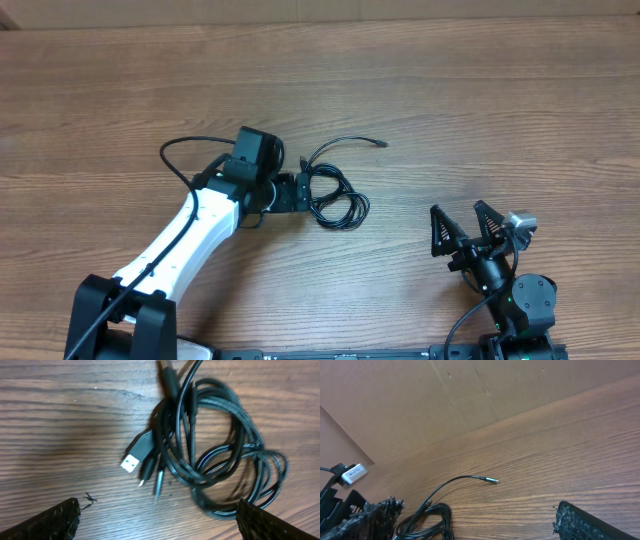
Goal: Untangle cables
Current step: 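Lower the left gripper over the cable bundle near the plugs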
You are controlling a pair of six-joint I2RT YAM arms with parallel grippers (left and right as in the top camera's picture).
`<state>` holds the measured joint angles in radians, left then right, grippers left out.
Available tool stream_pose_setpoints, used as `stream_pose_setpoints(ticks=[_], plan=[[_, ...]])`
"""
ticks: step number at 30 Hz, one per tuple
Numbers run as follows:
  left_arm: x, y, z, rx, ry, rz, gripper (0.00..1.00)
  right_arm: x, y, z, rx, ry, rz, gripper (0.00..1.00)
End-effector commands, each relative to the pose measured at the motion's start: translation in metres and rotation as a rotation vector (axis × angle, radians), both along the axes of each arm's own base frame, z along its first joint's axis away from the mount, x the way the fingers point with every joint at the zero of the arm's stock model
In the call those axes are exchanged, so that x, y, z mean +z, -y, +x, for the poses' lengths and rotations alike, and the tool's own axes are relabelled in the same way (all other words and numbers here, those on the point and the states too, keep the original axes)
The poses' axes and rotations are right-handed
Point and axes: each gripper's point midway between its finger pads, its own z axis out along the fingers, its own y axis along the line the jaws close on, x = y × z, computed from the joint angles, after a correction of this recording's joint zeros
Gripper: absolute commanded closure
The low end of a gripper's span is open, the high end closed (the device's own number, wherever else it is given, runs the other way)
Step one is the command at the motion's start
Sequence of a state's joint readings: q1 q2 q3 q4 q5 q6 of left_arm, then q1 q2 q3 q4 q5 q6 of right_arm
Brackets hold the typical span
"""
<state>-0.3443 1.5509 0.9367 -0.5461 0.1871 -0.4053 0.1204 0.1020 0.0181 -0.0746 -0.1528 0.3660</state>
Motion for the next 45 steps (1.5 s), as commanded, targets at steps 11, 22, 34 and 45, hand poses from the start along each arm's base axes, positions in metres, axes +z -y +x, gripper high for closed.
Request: stream_pose_setpoints(ticks=[11,22,34,45], plan=[[0.017,0.036,0.011,0.185,-0.044,-0.206,0.09,-0.001,-0.002,0.0,0.005,0.005,0.008,0.0],[0.031,0.033,0.002,0.443,-0.051,-0.033,0.0,-0.001,-0.002,0.0,0.005,0.005,0.008,0.0],[-0.013,0.036,0.007,0.596,-0.188,0.012,0.0,-0.001,-0.002,0.0,0.005,0.005,0.008,0.0],[-0.037,0.04,0.013,0.603,-0.24,0.07,0.13,-0.001,-0.002,0.0,0.005,0.005,0.008,0.0]])
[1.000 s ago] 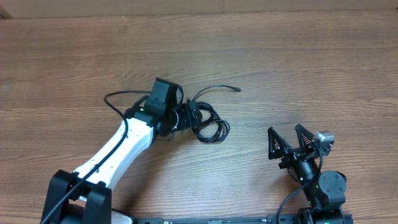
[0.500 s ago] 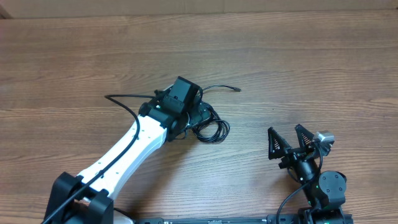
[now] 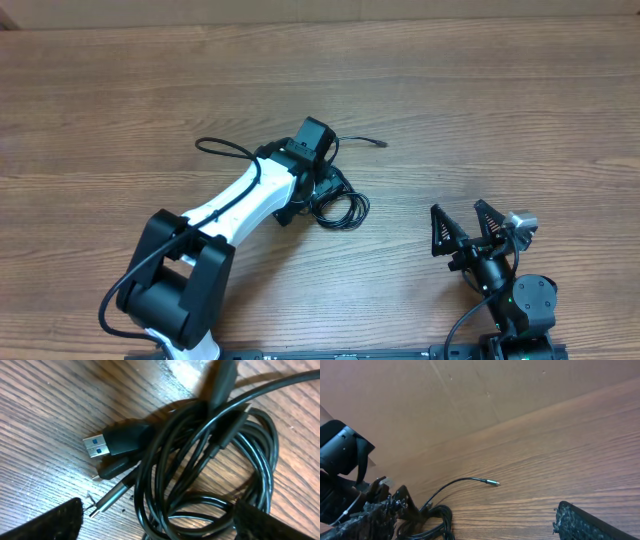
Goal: Untangle cables
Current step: 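Lower the left gripper over the cable bundle near the plugs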
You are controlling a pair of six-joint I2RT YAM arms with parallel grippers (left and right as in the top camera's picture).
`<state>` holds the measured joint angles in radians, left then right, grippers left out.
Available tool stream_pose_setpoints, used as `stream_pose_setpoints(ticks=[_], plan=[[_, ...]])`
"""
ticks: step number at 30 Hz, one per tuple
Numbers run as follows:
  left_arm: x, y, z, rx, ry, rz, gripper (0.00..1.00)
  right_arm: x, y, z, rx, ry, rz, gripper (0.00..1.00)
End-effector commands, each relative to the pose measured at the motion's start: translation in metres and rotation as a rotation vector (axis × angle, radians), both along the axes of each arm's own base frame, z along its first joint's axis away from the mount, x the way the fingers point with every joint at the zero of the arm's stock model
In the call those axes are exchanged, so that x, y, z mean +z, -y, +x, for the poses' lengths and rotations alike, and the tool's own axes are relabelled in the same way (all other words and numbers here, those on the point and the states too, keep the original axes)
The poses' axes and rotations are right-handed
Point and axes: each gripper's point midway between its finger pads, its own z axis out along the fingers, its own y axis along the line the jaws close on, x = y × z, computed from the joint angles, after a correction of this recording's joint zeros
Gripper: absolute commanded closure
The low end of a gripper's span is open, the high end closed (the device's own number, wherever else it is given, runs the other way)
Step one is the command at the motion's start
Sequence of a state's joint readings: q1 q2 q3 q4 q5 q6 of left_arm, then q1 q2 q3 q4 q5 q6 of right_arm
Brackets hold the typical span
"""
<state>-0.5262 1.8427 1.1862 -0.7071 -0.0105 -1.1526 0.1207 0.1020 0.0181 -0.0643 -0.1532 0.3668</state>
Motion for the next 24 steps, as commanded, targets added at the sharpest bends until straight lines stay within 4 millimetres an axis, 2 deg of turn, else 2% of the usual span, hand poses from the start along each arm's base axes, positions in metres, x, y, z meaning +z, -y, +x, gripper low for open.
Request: stream_pose_setpoints(ticks=[1,9,19,24], plan=[[0.0001,0.002,0.0057,0.013,0.011,0.009,0.21,-0.0032,-0.0014,0.0,0.004,-0.005,0.006,0.0],[0.0,0.0023,0.0054,0.013,0.011,0.008,0.48,-0.0032,-0.0014,0.0,0.004,-0.005,0.006,0.0],[-0.0001,0.0,0.0067,0.016,0.018,0.021,0.56,-0.0032,-0.0014,0.0,0.004,-0.005,0.006,0.0],[0.0002,-0.004,0.01,0.022,0.036,0.045,0.51,-0.0032,-0.0014,0.0,0.004,-0.005,0.006,0.0]])
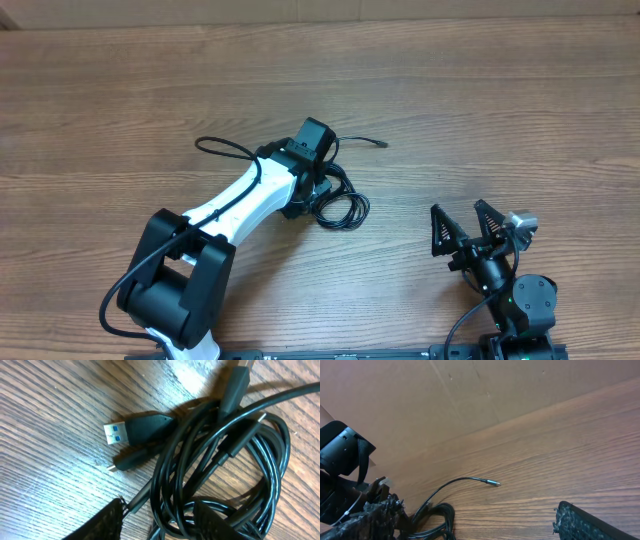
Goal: Untangle cables
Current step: 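Lower the left gripper over the cable bundle near the plugs, then close the left gripper on the cable bundle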
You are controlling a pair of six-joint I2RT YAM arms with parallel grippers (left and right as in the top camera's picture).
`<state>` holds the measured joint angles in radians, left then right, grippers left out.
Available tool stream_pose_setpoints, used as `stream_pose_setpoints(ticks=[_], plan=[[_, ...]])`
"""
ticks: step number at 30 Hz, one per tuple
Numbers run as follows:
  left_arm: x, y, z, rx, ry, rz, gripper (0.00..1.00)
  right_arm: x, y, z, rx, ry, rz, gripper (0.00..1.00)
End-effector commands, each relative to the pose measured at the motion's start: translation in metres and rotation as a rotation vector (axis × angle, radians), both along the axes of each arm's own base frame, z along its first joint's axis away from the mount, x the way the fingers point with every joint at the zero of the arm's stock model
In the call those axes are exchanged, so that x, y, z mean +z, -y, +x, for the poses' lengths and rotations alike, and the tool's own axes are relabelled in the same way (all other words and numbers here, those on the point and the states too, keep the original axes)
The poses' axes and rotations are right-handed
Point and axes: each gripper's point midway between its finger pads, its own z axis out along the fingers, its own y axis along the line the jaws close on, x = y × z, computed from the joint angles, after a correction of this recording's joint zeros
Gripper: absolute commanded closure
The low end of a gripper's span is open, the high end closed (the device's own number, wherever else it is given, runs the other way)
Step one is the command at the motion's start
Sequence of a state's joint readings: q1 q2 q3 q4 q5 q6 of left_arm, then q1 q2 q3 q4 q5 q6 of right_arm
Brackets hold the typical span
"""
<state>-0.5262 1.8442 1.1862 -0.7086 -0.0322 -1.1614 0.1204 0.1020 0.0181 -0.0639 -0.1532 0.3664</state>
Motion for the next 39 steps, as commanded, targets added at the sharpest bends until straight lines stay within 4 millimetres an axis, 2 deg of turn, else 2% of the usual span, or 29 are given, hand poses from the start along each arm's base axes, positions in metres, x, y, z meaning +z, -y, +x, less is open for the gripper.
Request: stream_pose_setpoints(ticks=[1,6,7,8,12,16,20,30,33,39], plan=[[0.001,-0.001,0.009,0.01,0.031,0.031,0.51,-0.003,-0.002,0.0,0.005,-0.006,0.007,0.0],[0.0,0.001,0.006,0.004,0.014,0.016,0.48,-0.003,-0.002,0.0,0.005,-0.006,0.007,0.0],[0.0,0.003,0.002,0.001,-0.004,0.002,0.54,-0.003,-0.002,0.0,0.005,-0.006,0.007,0.0],[0.001,0.004,0.001,0.0,-0.011,-0.003,0.55,-0.003,-0.002,0.0,0.005,-0.006,0.007,0.0],[0.022,0.01,0.005,-0.034,-0.02,-0.004,0.48,-0.003,-0.002,0.0,0.005,-0.006,0.007,0.0],[0.041,0.003,0.007,-0.029,-0.026,0.052,0.44,-0.003,-0.002,0.0,0.005,-0.006,0.007,0.0],[0.049,0.005,0.009,-0.026,-0.025,0.048,0.39,-0.003,-0.002,0.0,0.005,-0.006,0.007,0.0],[0.043,0.004,0.01,0.03,-0.022,0.066,0.41,-0.003,-0.002,0.0,0.005,-0.006,0.007,0.0],[0.033,0.009,0.007,0.026,-0.04,0.077,0.41,-0.003,-0.002,0.0,0.005,-0.006,0.006,0.0],[0.0,0.026,0.005,-0.016,-0.07,0.097,0.38,-0.003,-0.001,0.0,0.004,-0.006,0.006,0.0]])
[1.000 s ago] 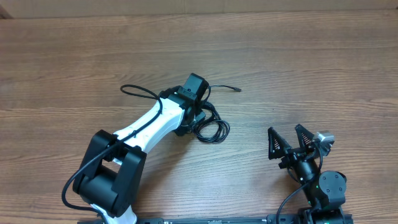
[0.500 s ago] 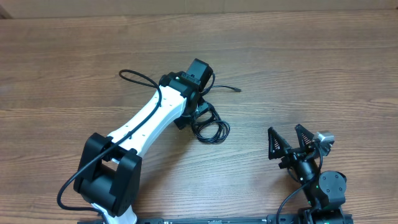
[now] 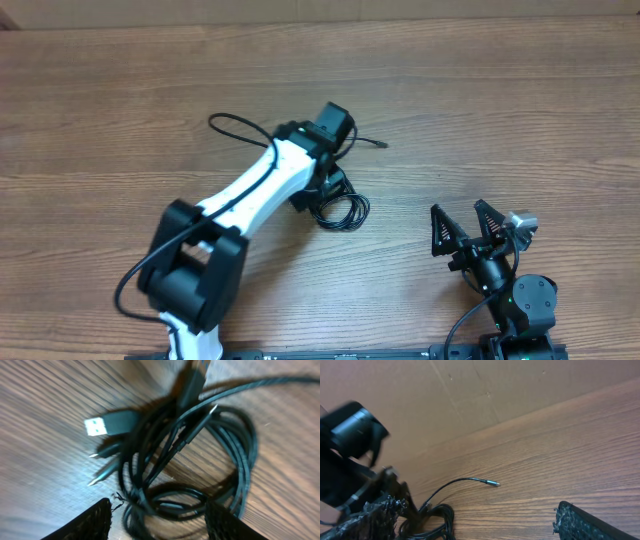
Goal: Untangle cables
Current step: 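Close the left gripper on the cable bundle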
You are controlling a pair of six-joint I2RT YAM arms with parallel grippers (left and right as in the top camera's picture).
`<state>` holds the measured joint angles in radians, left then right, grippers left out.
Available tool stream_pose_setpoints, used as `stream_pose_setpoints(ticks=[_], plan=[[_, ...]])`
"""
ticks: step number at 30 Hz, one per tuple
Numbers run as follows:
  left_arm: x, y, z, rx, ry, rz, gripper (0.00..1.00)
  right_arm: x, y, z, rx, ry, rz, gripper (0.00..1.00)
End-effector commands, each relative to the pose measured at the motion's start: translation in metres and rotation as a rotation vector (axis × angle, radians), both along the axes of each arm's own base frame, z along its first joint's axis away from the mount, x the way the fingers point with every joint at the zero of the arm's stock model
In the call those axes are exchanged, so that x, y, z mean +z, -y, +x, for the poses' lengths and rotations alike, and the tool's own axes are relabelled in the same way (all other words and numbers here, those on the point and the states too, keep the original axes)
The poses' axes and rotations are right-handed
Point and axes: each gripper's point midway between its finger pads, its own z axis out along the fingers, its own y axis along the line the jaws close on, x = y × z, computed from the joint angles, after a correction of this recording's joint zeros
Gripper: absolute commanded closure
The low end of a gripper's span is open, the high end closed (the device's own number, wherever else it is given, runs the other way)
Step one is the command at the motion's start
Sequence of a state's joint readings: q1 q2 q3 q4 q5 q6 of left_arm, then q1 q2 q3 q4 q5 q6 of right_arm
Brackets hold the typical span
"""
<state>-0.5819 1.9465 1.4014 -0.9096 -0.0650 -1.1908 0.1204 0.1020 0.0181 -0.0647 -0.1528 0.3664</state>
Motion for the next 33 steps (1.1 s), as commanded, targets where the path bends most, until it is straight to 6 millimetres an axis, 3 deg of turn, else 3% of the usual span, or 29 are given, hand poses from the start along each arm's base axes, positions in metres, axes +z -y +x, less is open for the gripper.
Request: stream_pose_setpoints(ticks=[1,8,13,22,25,33], plan=[[-0.0183,0.0056,-0.0001,0.004,-0.017,0.032,0.38,-0.0031,-0.0015,0.0,0.005,-0.005,0.006,0.0],[-0.0237,0.0058,-0.0003,0.002,-0.026,0.036,0.42,-0.0031,-0.0015,0.0,0.005,-0.004,0.003,0.0],[-0.0236,0.0043,0.0008,0.003,-0.019,0.044,0.66,-0.0031,-0.0015,0.0,0.005,-0.004,0.003,0.0],[-0.0236,0.0044,0.0007,0.003,-0.019,0.044,0.83,-0.0031,-0.0015,0.0,0.005,-0.004,0.003,0.0],[-0.0236,0.0043,0.0005,0.003,-0.021,0.044,0.95,-0.0031,-0.0015,0.0,0.005,-0.004,0.003,0.0],[-0.0141,-0.0003,-0.0031,-0.049,-0.033,0.069,0.96,-0.0031,-0.0015,0.0,0.005,-0.004,0.003,0.0]])
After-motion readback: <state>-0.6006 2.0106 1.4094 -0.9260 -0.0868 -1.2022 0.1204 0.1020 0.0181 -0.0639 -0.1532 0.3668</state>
